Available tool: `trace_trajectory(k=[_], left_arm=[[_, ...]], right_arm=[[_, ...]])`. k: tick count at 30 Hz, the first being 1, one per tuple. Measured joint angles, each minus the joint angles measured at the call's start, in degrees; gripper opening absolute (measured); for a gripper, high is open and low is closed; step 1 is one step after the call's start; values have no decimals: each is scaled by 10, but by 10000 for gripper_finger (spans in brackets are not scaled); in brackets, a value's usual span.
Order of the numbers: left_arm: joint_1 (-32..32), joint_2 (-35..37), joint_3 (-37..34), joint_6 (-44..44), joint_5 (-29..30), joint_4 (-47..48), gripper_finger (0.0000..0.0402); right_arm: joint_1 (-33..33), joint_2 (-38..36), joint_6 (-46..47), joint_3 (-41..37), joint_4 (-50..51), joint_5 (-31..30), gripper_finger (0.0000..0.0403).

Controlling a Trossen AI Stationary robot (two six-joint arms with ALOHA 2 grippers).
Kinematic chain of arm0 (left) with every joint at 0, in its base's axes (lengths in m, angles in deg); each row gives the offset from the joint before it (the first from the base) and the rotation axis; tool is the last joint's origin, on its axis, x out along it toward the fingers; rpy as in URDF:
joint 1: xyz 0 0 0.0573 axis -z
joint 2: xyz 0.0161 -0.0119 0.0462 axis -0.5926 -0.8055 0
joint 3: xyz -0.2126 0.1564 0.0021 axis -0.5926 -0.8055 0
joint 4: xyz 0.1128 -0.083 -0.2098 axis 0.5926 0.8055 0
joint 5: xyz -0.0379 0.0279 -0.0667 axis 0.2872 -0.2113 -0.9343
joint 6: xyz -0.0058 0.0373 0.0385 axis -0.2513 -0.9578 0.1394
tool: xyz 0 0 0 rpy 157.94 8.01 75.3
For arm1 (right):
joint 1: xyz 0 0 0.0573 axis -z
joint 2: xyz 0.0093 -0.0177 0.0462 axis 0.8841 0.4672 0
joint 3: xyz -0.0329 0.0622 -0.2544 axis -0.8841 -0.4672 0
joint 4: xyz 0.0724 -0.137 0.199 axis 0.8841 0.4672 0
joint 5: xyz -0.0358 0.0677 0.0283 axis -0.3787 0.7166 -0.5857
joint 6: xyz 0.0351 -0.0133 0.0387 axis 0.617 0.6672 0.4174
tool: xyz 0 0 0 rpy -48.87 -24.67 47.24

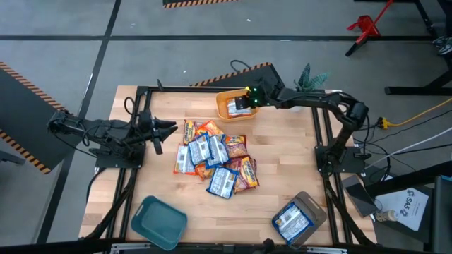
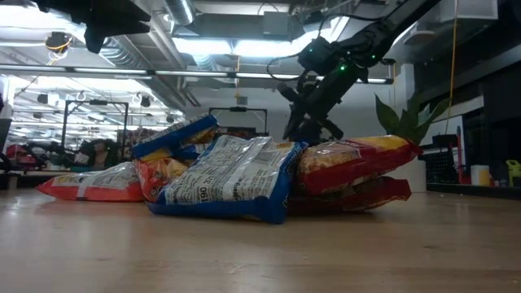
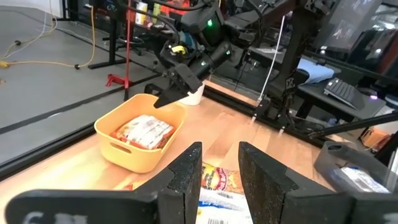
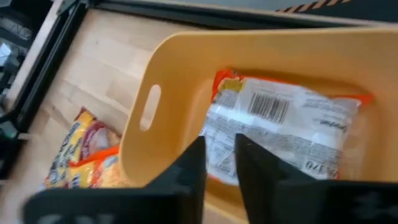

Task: Sort Maruchan noodles
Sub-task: Put the blue noodle pack into the black bin

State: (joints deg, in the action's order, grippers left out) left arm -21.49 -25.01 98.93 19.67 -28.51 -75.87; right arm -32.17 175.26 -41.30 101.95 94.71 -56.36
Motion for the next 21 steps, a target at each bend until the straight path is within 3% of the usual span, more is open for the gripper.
trace_trajectory(k=[6, 14, 21], left_arm=[[0, 0, -1, 16, 0, 20, 101], [0, 0, -1, 26, 3, 25, 101], [0, 0, -1, 45, -23, 66, 101]], right_arm=[[-9, 23, -15, 0, -5, -4, 4], [-8, 52, -10, 0, 61, -1, 2], [-8, 16, -22, 19, 81, -11, 1]])
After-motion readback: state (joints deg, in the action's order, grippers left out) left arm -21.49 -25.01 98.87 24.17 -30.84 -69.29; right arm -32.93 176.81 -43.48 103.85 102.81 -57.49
